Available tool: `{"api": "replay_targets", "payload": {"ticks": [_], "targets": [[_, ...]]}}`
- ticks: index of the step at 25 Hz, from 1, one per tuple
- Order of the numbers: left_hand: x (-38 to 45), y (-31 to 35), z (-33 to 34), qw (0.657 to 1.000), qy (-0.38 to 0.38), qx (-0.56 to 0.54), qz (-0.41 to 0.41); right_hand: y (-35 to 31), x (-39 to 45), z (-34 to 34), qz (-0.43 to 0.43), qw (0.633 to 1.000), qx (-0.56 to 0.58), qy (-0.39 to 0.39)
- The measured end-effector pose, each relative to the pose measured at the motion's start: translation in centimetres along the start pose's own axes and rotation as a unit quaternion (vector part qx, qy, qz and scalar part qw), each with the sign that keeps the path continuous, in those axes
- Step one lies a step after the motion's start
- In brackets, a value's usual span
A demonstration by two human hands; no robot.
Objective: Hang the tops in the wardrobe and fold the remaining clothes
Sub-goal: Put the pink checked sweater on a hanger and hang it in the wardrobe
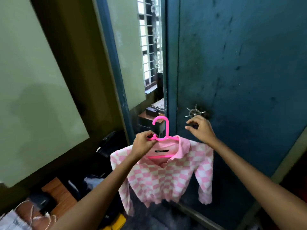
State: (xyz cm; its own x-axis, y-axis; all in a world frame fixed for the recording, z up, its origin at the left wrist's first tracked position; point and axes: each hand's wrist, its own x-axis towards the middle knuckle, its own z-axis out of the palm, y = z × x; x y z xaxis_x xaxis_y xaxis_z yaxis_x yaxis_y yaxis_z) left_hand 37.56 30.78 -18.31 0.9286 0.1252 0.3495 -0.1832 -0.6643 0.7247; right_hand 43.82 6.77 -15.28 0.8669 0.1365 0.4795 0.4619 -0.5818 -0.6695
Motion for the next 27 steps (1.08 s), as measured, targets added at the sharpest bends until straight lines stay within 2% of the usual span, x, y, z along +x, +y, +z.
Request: {"api": "replay_targets", "payload": {"ticks": [1,2,4,6,8,10,15,27], "targets": [[1.4,-0.6,0.3,1.0,-0.015,-0.007,0.006,0.0,1.5,-0.1,-0.021,0.994,-0.096,0.057],[2.9,-1.3,0.7,0.999,-0.027,-0.013,0.011,-0.1,2.8,-0.1,-0.027,0.977,-0.198,0.079],[5.2,-2.4,1.3,0.999,-0.045,-0.027,0.009,-0.4,5.0,0.4,0.009,0.932,-0.359,0.05],[6.7,-3.1,1.7,0.997,-0.057,-0.043,0.012,-0.8,6.2,1.8,0.075,0.901,-0.428,0.0],[7.6,-3.5,1.6,0.995,-0.075,-0.058,0.014,-0.7,6.8,3.2,0.119,0.888,-0.444,-0.015],[8.4,-3.9,1.3,0.994,-0.091,-0.064,0.007,-0.6,7.0,3.9,0.145,0.883,-0.446,0.001],[9.1,-3.9,0.7,0.989,-0.104,-0.076,-0.065,-0.2,6.7,4.5,0.161,0.91,-0.382,0.032],[6.9,-4.5,1.6,0.98,-0.156,-0.118,-0.04,-0.9,7.1,5.0,0.218,0.899,-0.377,0.053]]}}
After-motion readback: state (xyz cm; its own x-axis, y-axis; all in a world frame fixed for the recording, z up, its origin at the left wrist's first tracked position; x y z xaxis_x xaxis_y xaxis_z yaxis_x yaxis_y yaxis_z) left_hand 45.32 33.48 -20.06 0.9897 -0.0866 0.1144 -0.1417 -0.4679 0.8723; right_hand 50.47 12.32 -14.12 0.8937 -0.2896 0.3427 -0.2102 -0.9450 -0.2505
